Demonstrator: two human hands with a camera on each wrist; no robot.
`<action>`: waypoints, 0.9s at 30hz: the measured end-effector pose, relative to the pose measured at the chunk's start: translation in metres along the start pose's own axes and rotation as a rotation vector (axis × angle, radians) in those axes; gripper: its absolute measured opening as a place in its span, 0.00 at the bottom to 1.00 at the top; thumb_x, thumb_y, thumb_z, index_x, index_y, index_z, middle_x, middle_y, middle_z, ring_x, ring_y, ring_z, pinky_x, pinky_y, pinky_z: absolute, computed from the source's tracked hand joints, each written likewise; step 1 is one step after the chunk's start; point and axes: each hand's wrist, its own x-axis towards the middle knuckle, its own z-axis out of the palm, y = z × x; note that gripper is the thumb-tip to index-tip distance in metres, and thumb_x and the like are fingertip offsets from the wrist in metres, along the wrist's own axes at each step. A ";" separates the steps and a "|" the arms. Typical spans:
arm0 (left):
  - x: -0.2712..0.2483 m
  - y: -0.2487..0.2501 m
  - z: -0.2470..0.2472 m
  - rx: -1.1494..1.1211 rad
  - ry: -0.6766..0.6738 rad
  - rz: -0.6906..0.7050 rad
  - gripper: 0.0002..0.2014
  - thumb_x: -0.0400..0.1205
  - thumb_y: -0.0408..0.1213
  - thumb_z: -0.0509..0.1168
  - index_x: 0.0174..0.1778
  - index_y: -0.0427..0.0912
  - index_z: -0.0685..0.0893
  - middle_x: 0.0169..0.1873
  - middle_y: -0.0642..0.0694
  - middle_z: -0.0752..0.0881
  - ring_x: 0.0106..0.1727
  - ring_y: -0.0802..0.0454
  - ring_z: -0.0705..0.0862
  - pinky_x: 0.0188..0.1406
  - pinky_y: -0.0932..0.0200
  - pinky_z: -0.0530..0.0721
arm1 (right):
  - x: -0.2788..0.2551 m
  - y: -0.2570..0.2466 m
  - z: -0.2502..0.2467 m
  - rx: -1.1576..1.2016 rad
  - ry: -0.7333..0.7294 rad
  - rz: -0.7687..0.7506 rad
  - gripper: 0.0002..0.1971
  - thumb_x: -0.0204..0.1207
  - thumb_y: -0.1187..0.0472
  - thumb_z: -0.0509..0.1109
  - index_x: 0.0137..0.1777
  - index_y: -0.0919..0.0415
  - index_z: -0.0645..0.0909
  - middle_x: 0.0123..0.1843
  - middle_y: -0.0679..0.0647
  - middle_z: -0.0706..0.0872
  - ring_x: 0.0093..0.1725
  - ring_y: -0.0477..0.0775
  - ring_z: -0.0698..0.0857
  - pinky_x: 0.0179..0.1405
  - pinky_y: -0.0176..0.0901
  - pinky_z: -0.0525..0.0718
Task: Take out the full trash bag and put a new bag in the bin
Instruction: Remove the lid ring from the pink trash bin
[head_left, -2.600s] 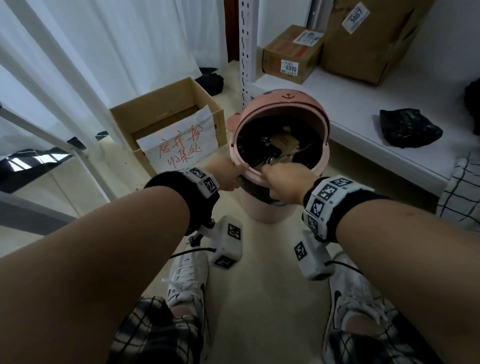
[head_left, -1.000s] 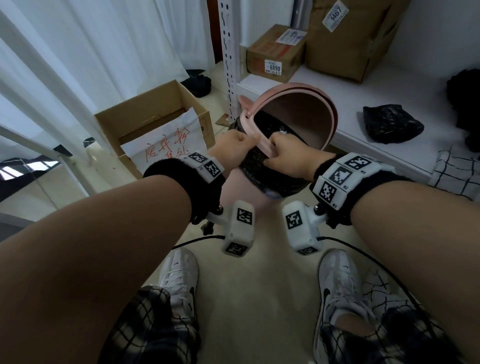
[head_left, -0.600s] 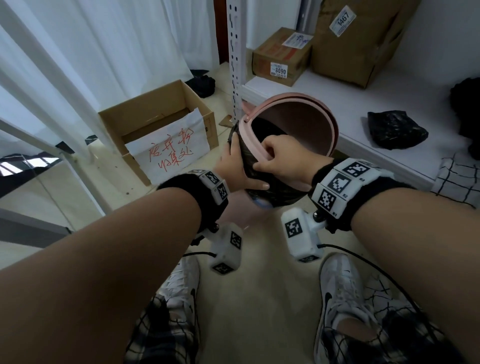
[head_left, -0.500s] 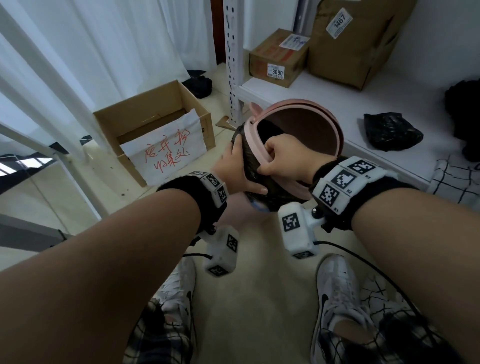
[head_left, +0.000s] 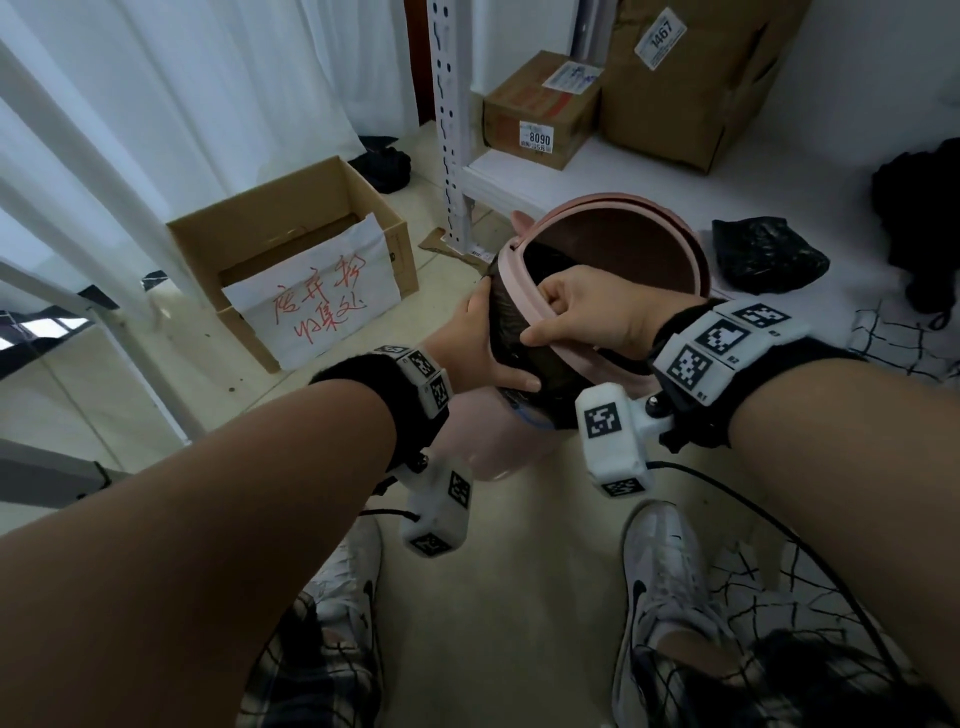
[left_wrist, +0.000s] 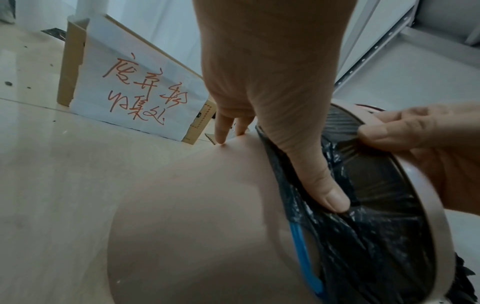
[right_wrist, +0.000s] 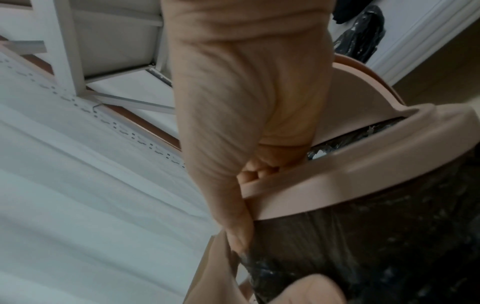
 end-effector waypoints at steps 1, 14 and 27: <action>-0.001 0.000 -0.002 -0.013 0.008 -0.007 0.68 0.58 0.58 0.81 0.83 0.40 0.44 0.82 0.42 0.57 0.83 0.46 0.59 0.81 0.45 0.64 | 0.002 -0.001 0.001 -0.041 0.002 -0.004 0.17 0.70 0.60 0.76 0.52 0.72 0.81 0.49 0.69 0.88 0.46 0.64 0.86 0.52 0.57 0.85; -0.009 0.003 -0.052 -0.401 0.143 -0.260 0.17 0.81 0.48 0.64 0.34 0.37 0.78 0.34 0.40 0.80 0.40 0.46 0.79 0.43 0.55 0.77 | 0.016 -0.013 0.023 -0.602 0.030 -0.115 0.10 0.75 0.58 0.71 0.47 0.61 0.72 0.46 0.57 0.77 0.50 0.61 0.79 0.45 0.44 0.71; -0.007 0.017 -0.053 -0.733 0.223 -0.471 0.07 0.80 0.33 0.68 0.43 0.31 0.79 0.34 0.38 0.84 0.27 0.50 0.84 0.23 0.63 0.88 | 0.012 -0.018 0.023 -0.544 0.064 -0.104 0.15 0.74 0.53 0.71 0.52 0.64 0.80 0.45 0.56 0.82 0.44 0.56 0.79 0.44 0.45 0.75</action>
